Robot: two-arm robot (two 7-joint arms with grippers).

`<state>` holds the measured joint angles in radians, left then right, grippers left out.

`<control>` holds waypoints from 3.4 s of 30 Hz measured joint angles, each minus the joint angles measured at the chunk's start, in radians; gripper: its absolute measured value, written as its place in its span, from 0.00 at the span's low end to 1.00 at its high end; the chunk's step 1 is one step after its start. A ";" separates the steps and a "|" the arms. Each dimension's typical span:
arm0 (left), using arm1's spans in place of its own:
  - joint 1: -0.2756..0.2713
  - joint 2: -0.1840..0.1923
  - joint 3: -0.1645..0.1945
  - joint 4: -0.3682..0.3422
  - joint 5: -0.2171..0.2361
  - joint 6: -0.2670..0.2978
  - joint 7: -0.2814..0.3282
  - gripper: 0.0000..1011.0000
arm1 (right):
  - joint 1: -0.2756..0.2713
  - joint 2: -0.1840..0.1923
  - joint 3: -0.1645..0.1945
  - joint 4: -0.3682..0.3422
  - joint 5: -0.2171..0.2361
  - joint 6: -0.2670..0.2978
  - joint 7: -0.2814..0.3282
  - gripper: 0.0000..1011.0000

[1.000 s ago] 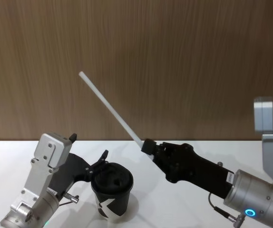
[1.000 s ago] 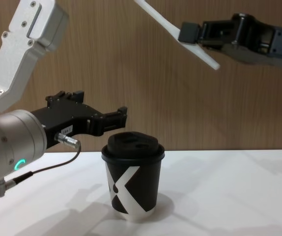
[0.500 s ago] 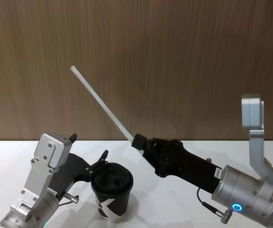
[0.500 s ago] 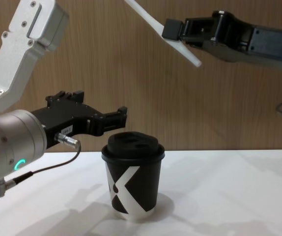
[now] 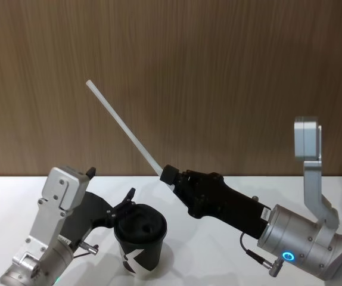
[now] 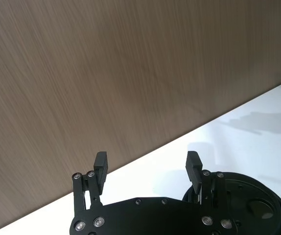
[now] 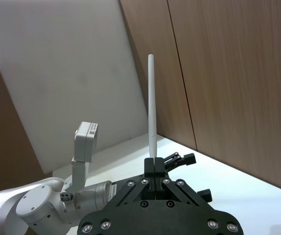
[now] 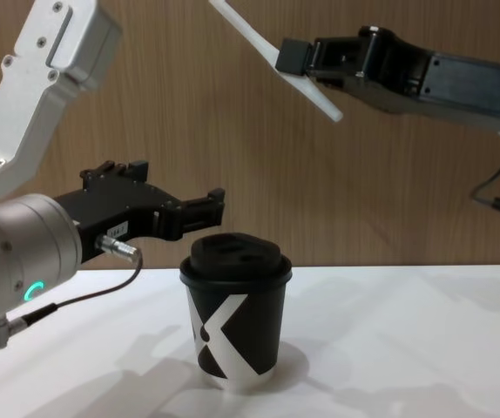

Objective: Pick up the straw with one hand, pass it to the other hand, and insert it into the cup.

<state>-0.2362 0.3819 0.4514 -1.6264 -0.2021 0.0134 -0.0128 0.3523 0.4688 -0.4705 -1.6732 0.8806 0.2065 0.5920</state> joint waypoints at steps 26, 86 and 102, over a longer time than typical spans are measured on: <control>0.067 0.045 -0.165 -0.152 -0.314 0.005 -0.214 0.99 | 0.009 -0.008 -0.008 0.014 -0.004 -0.006 -0.004 0.01; 0.024 -0.004 -0.170 0.044 -0.769 -0.056 -0.698 0.99 | 0.010 -0.009 -0.009 0.015 -0.004 -0.006 -0.004 0.01; -0.049 -0.046 -0.138 0.112 -0.801 -0.081 -0.745 0.99 | 0.010 -0.009 -0.009 0.015 -0.004 -0.006 -0.004 0.01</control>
<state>-0.2854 0.3361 0.3130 -1.5143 -1.0028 -0.0675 -0.7576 0.3624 0.4595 -0.4794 -1.6580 0.8770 0.2002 0.5880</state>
